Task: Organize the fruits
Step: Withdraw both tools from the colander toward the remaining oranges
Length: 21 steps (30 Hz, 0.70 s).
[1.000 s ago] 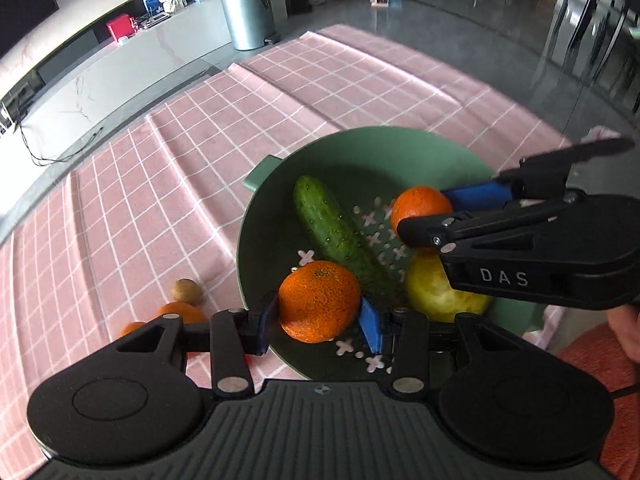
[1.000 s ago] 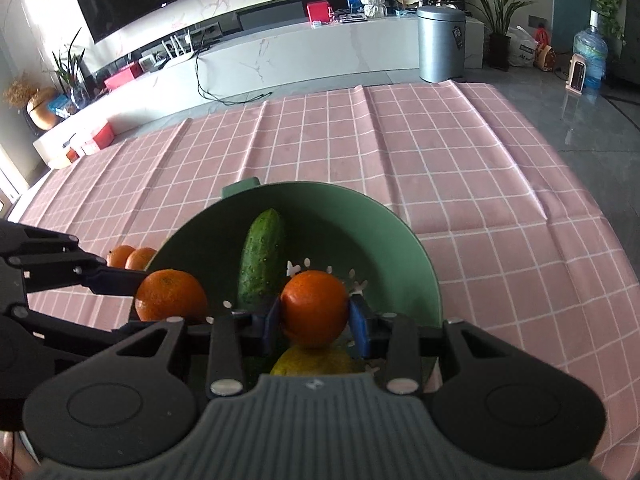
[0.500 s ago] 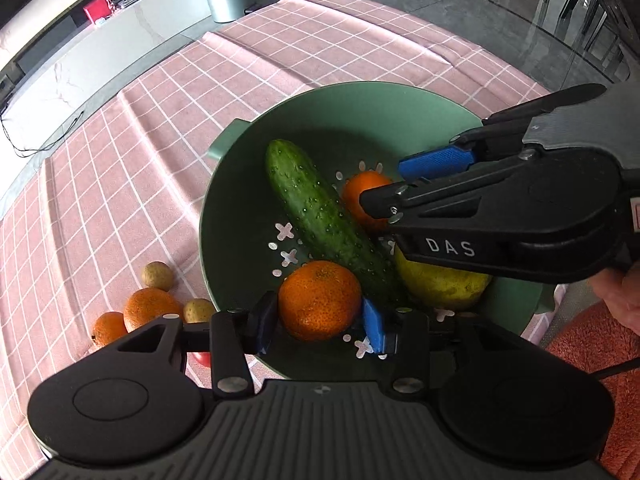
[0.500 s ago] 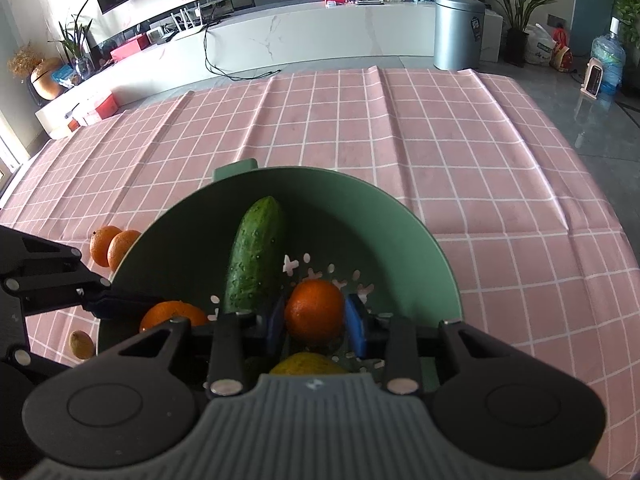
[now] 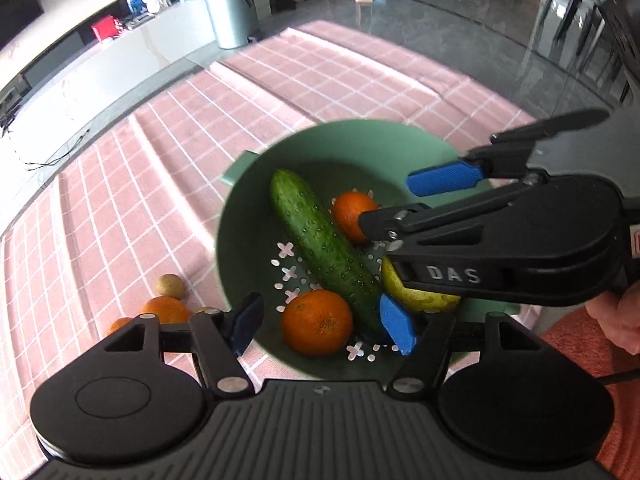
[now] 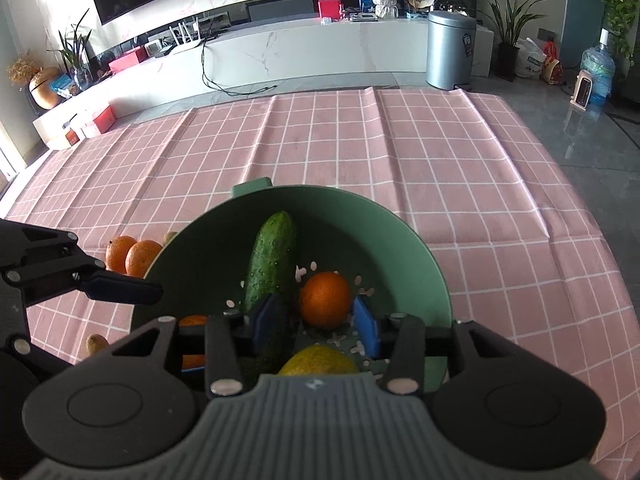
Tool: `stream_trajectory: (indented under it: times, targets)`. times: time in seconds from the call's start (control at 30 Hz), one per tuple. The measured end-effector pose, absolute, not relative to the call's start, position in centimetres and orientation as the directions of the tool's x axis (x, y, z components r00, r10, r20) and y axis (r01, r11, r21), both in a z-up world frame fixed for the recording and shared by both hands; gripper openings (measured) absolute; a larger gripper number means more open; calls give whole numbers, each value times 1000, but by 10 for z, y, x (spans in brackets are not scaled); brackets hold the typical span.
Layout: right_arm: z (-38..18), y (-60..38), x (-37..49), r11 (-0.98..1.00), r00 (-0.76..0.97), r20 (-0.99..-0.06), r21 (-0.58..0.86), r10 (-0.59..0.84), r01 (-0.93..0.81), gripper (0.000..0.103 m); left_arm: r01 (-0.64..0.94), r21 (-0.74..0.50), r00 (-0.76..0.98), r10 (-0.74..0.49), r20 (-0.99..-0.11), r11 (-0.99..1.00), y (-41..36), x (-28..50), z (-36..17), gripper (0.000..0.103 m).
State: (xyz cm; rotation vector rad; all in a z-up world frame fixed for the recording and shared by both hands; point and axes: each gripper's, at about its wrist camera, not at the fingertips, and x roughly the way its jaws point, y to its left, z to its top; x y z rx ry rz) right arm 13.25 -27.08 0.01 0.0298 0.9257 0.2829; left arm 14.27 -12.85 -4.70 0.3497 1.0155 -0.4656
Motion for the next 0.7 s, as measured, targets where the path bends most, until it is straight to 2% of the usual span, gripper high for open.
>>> stream_trajectory:
  times: [0.33,0.7]
  targets:
    - [28,-262,89,961,648,-710,213,277,-178,44,440,36,534,-230,-814,897,-85,117,-10,79]
    - [42,-225,38,936,692,-640,315,334,-159,44,325,-3,595,-207,-777,946,-21,87,2,79]
